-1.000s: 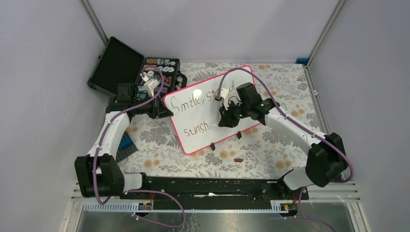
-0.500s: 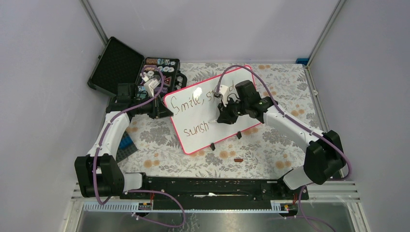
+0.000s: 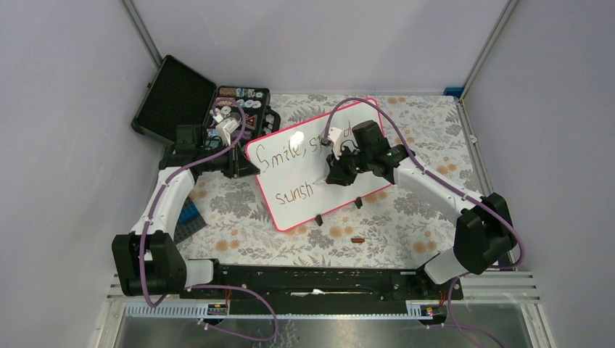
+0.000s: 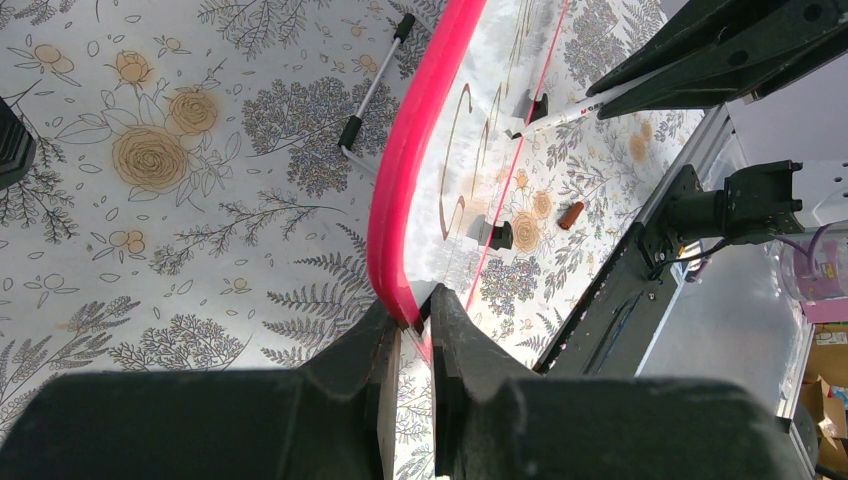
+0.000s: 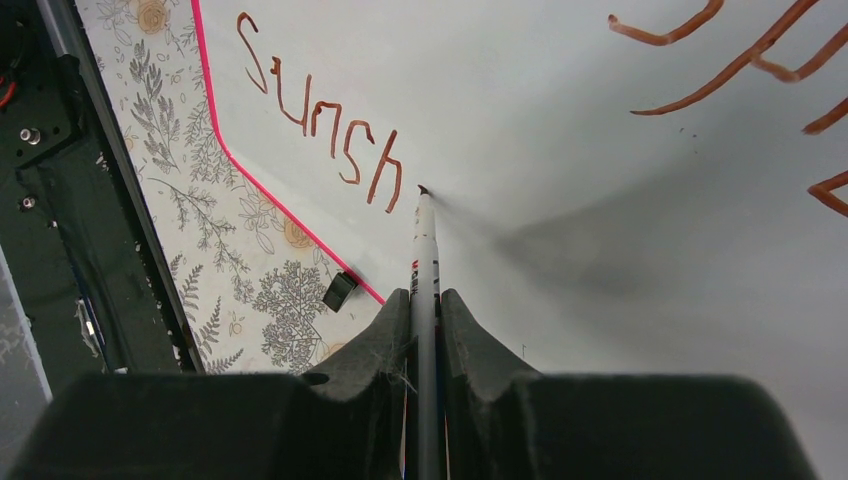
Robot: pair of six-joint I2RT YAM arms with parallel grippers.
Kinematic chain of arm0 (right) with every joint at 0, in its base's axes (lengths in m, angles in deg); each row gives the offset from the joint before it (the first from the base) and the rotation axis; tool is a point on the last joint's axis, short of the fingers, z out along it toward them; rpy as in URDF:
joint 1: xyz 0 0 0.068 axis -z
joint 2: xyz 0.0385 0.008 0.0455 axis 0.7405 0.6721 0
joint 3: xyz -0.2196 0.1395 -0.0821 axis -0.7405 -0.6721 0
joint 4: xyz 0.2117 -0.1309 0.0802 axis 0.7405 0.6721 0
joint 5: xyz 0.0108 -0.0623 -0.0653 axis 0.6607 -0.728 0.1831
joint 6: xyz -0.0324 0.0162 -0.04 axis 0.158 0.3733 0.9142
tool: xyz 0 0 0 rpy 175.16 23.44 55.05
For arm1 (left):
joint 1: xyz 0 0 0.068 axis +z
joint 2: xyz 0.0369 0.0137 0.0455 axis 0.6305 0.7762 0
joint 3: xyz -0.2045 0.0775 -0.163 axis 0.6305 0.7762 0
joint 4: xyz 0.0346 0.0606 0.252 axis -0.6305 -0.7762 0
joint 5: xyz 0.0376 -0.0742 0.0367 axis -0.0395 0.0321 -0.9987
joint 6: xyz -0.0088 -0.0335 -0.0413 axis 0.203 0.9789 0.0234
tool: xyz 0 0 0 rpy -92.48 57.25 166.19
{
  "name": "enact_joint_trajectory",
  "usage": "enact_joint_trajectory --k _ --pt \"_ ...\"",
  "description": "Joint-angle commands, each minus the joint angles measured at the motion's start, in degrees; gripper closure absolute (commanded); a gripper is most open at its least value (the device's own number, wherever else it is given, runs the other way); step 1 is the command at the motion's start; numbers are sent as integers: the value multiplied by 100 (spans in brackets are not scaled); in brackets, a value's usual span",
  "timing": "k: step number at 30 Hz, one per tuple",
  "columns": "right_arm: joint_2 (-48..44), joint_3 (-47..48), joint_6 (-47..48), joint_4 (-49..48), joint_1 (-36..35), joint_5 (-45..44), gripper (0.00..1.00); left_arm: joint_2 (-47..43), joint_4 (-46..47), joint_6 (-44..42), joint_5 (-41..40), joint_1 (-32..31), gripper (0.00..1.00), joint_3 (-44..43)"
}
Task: Write a sentence on the whiteboard
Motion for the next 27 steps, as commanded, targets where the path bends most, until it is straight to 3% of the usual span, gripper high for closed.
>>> enact_joint_trajectory --k 1,27 --pt "-137 172 24 -113 140 -162 100 -39 131 -298 -251 -80 100 -140" --pt "-105 -198 123 -35 26 101 100 -30 126 -308 -246 -86 100 -143"
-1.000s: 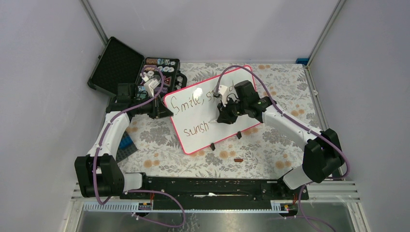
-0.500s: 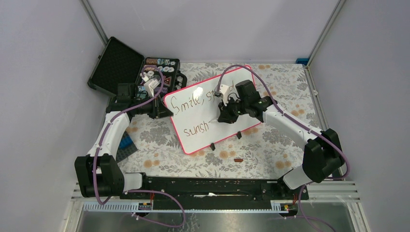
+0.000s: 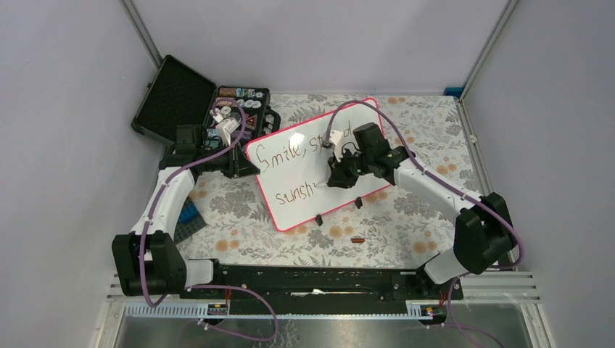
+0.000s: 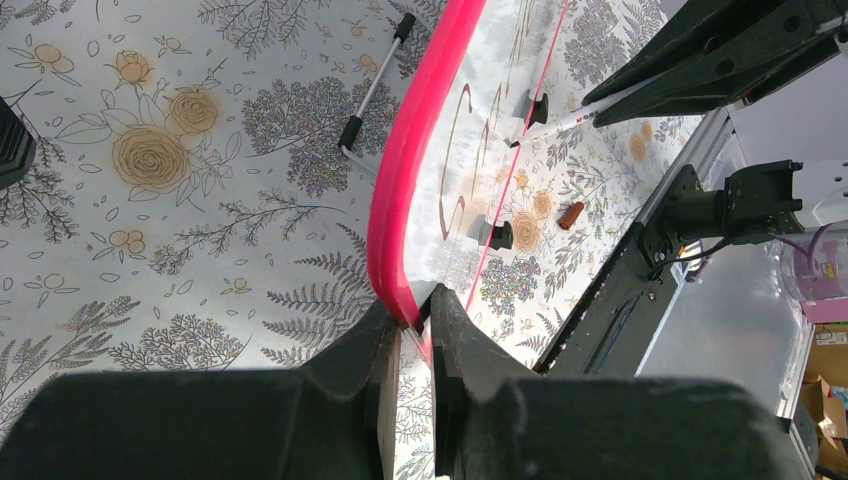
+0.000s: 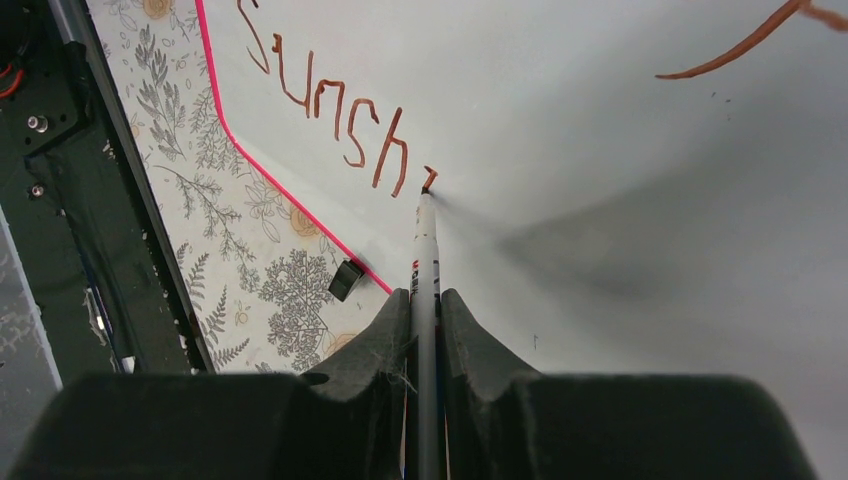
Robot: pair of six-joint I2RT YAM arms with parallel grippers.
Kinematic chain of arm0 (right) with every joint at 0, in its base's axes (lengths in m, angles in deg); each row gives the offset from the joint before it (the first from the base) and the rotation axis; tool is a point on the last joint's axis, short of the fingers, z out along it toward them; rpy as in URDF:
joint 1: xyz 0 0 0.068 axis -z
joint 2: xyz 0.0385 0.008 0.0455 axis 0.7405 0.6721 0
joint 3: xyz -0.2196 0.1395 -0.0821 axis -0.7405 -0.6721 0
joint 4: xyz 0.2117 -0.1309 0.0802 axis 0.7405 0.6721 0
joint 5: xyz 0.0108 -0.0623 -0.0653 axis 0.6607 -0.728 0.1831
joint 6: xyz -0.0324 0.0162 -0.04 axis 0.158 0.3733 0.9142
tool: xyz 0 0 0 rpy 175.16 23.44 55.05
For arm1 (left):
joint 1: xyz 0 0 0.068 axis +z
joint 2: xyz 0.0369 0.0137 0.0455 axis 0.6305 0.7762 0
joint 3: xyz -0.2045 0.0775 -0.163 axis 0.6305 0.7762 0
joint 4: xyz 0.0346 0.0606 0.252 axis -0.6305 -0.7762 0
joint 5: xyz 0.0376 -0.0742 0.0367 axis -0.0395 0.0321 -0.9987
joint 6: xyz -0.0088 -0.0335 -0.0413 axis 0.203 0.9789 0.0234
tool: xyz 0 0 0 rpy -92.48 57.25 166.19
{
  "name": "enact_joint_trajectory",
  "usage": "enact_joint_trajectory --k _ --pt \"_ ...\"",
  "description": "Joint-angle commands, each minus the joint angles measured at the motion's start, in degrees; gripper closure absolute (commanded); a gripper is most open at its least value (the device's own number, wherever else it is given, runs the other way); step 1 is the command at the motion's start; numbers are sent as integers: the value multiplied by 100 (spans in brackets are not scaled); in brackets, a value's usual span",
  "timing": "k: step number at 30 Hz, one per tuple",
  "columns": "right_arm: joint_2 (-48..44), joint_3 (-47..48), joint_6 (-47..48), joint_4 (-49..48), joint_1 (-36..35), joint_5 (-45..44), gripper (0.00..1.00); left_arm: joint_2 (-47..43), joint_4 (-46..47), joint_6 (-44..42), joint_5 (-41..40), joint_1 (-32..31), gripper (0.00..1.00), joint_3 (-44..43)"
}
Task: Write a sentence on the whiteboard
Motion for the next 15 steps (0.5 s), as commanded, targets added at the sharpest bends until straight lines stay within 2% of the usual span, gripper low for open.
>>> enact_joint_trajectory --k 1,15 --pt "-105 -98 127 -45 -50 -36 100 -35 131 -309 -249 -86 100 -143" --pt "-176 -303 171 -39 -72 -61 100 -22 129 -300 -247 -89 100 -144"
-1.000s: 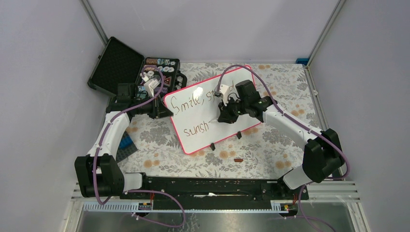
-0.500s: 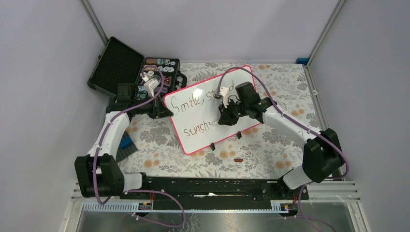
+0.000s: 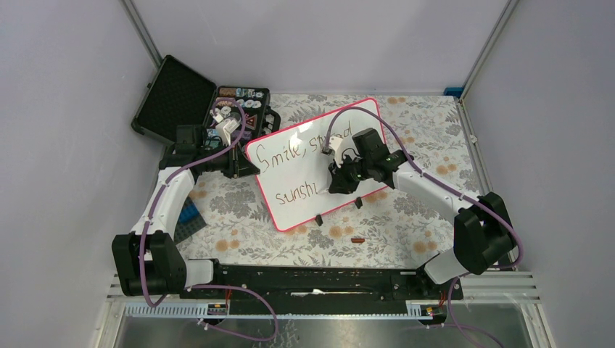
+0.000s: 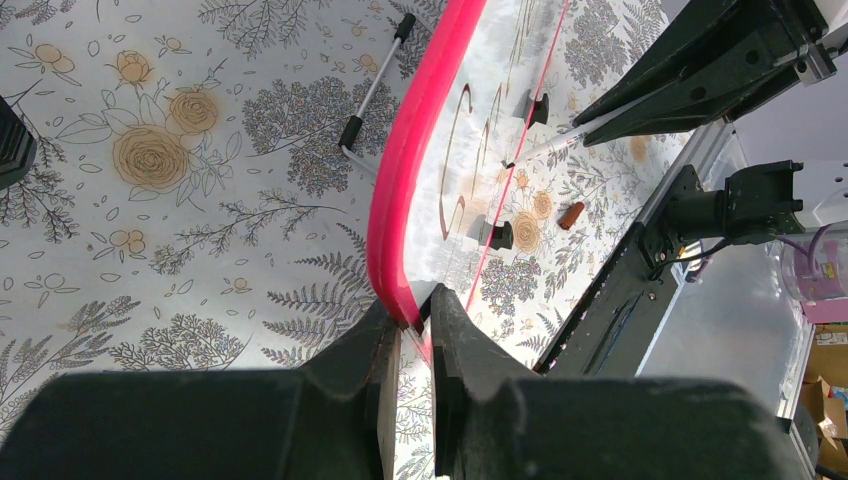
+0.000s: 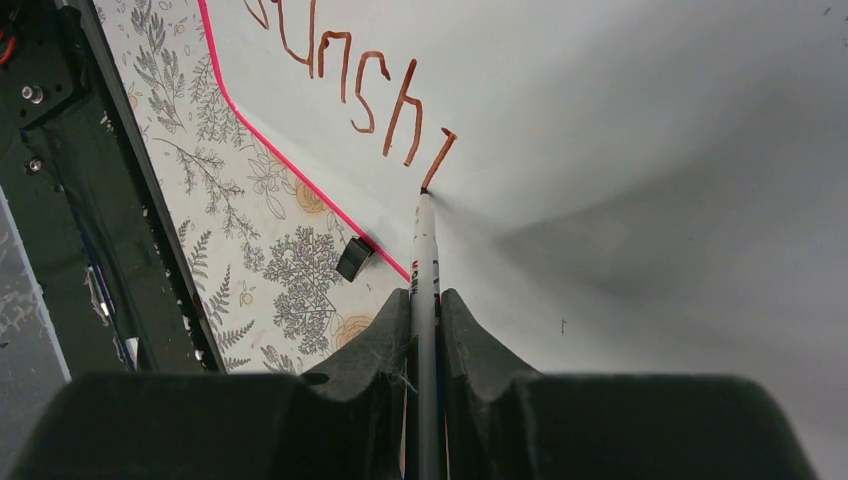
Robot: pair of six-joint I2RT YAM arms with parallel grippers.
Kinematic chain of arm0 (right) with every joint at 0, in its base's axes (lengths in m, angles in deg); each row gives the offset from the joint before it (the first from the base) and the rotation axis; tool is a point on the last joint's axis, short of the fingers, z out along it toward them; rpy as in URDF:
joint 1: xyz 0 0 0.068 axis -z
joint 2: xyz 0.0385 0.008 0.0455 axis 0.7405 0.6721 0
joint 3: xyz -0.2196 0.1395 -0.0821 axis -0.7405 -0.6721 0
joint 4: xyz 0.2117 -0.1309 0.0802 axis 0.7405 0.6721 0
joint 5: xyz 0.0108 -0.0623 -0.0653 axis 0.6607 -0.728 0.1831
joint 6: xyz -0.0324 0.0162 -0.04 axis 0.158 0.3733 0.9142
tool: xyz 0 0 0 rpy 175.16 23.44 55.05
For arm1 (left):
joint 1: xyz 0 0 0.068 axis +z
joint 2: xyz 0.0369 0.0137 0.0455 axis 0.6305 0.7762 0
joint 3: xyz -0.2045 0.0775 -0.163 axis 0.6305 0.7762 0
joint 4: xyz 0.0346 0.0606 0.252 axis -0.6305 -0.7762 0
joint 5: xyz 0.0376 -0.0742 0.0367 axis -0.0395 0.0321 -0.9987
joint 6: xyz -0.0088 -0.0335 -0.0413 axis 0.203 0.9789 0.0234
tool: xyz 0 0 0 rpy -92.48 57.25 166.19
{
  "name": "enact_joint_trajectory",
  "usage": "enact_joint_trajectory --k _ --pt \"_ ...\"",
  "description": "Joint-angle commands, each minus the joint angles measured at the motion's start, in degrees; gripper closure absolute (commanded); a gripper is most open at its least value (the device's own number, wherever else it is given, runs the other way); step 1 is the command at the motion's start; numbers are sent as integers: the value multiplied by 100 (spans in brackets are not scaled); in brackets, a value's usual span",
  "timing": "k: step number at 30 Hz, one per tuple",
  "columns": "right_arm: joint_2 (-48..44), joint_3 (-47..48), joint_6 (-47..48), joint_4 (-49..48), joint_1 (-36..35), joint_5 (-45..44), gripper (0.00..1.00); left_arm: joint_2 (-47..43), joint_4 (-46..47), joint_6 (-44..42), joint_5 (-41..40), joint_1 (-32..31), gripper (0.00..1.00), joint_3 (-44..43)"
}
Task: Write a sentence on the whiteboard
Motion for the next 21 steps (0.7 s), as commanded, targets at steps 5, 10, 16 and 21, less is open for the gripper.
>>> enact_joint_trajectory --k 5,10,16,21 --pt "-196 150 158 -33 -32 -231 100 -33 129 -302 -253 -84 100 -138" --pt "-257 374 151 75 -35 -202 100 -33 129 -302 -251 -82 100 -130" --pt "-475 632 96 433 -43 152 100 -27 129 -310 -228 -77 100 -142" --pt "-404 783 107 414 -45 34 100 -6 129 -297 -226 -95 100 -152"
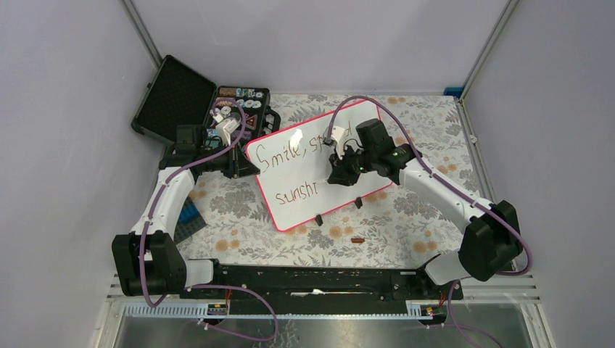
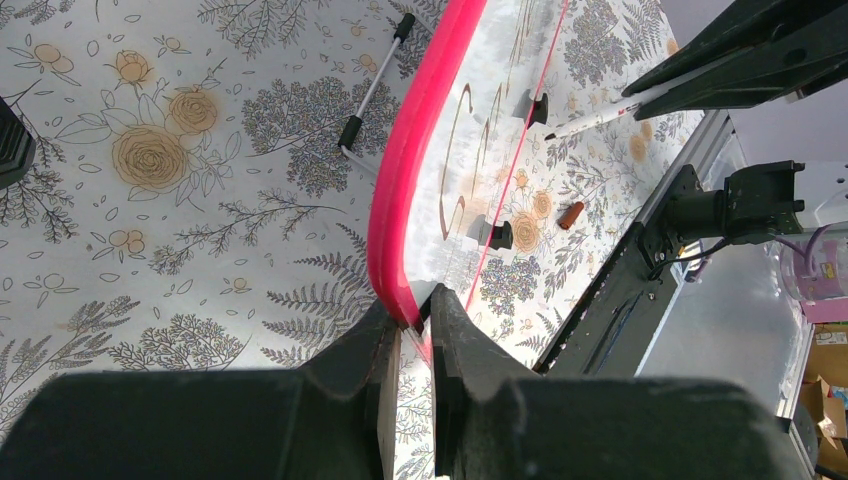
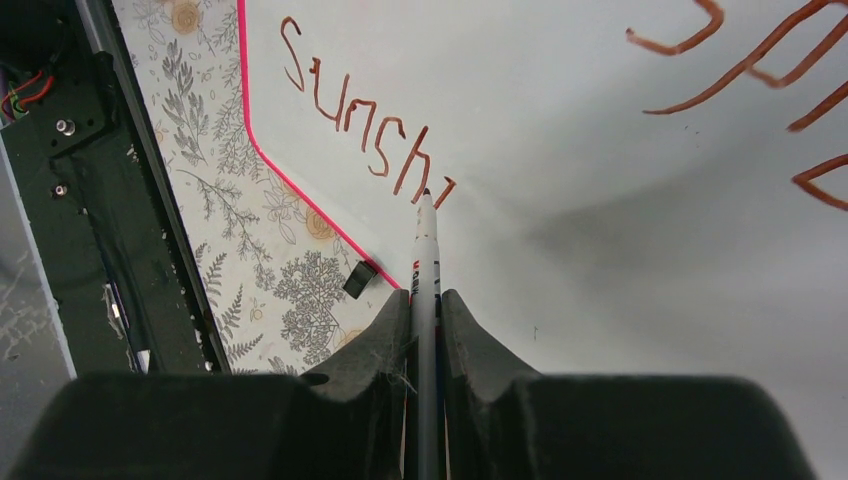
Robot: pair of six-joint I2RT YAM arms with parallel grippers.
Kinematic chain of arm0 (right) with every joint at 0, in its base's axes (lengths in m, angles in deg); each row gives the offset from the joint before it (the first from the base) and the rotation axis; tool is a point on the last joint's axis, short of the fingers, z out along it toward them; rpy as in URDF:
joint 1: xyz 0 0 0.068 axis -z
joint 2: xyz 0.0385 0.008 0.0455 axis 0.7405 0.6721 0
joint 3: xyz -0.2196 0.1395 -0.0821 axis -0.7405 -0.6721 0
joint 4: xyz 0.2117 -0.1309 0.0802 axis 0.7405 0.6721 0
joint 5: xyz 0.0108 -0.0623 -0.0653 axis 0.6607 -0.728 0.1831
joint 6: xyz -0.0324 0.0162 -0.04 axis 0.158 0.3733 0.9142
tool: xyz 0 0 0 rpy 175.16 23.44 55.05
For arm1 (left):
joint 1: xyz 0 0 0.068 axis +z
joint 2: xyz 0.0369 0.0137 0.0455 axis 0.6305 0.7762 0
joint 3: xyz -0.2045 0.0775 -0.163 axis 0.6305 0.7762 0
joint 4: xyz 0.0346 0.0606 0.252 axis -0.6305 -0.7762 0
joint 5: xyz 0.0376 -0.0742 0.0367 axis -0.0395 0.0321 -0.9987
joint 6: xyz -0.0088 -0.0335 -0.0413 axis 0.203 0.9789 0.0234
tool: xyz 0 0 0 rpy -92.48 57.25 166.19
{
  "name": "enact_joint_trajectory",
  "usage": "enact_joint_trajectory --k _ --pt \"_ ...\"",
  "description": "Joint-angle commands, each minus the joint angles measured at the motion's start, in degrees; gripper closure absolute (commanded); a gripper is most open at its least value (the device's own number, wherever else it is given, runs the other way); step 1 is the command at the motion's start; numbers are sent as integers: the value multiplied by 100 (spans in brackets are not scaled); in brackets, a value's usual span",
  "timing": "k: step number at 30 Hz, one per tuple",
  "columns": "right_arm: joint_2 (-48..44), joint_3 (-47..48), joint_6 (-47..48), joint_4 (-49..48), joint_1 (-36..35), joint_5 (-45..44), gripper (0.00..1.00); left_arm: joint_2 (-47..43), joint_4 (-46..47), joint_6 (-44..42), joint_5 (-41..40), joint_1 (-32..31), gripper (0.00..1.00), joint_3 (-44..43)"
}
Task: Write a sentence on the whiteboard
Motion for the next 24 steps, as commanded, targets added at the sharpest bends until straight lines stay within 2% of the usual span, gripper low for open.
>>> enact_joint_trajectory --k 1,24 --pt "-76 343 28 17 -31 20 100 -17 131 -299 -227 -92 100 -148" --pt "454 529 -37 -236 -43 -256 100 -94 131 -317 -273 -87 100 -108"
